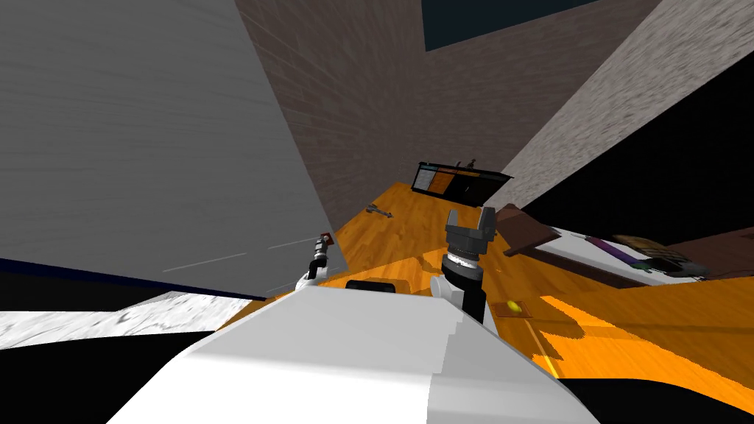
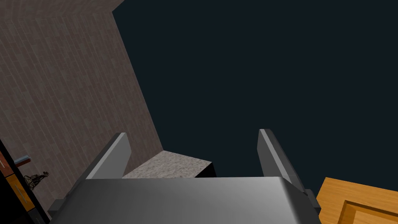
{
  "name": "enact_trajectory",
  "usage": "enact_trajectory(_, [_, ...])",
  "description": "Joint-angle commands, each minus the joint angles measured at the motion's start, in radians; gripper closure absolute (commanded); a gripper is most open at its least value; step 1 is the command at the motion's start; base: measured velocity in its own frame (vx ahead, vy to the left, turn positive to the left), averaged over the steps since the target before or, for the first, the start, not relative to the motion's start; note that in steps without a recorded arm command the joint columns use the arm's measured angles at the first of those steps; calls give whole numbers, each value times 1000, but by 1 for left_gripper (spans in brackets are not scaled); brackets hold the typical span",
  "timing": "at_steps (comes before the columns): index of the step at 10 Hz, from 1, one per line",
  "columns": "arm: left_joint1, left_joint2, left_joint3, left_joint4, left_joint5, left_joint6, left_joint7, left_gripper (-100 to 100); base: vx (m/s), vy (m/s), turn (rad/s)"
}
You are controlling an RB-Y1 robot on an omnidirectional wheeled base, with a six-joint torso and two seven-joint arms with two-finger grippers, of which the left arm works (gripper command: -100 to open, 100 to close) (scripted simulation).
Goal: Push the door open
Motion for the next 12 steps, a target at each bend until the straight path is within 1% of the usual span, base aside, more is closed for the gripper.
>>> enact_trajectory(1, [-20,16,12,30,8,-16,-1,100,130,-10,26])
enact_trajectory(2, [-20,17,27,30,17,-15,-7,100,159,-10,38])
enact_trajectory(3, [-20,17,34,31,22,-14,-9,100,169,-41,58])
enact_trajectory(6, [-20,17,49,31,32,-12,-16,100,180,-54,57])
enact_trajectory(7, [-14,18,49,36,31,-13,-16,100,76,-9,41])
enact_trajectory(8, [-12,23,69,33,41,-12,-22,100,131,0,47])
enact_trajectory(12, [-9,28,108,33,61,-12,-35,100,209,8,40])
